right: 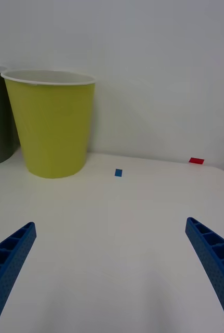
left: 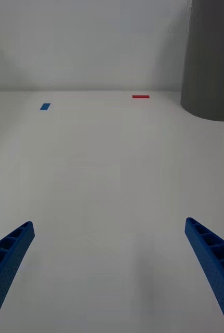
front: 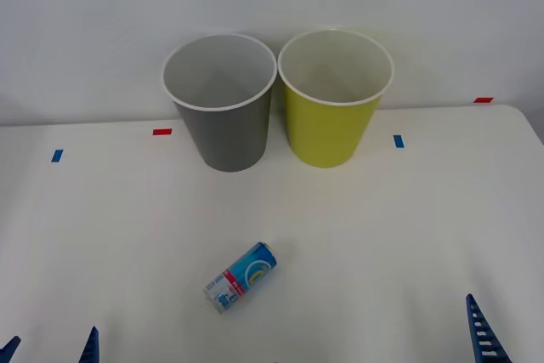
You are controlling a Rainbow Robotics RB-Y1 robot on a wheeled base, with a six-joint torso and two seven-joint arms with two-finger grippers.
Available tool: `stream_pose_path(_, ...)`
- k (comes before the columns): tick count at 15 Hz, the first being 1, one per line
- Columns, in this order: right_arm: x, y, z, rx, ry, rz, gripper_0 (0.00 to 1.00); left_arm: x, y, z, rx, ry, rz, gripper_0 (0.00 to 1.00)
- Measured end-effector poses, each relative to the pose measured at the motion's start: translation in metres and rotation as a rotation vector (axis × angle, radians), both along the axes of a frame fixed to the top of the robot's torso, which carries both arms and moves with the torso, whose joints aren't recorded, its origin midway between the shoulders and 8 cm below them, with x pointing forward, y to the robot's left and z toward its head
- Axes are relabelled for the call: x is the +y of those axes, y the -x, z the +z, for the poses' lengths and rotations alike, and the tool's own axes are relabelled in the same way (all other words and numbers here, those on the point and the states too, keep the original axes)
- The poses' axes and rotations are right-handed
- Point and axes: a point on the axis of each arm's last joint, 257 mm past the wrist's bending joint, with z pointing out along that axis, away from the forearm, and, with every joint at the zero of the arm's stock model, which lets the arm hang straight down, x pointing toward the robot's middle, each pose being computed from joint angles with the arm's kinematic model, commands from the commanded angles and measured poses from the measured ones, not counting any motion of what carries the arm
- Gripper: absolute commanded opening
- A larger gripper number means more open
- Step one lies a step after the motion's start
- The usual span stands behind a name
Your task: Put cans in the gray bin and PET bottles in the light green bin.
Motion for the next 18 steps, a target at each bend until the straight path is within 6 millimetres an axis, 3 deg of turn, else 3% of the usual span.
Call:
stream_pose_path(5, 0.000, 0.000, 0.000, 0.000, 0.000, 0.000, 1.00, -0.001, -0.003, 0.001, 0.012, -0.065, -0.099, 1.00)
stream_pose_path(13, 0.000, 0.000, 0.000, 0.000, 0.000, 0.000, 1.00, -0.044, -0.041, 0.011, 0.003, -0.203, -0.460, 1.00)
stream_pose_path(18, 0.000, 0.000, 0.000, 0.000, 0.000, 0.000, 1.00, -0.063, -0.052, 0.012, 0.100, -0.291, -0.600, 1.00)
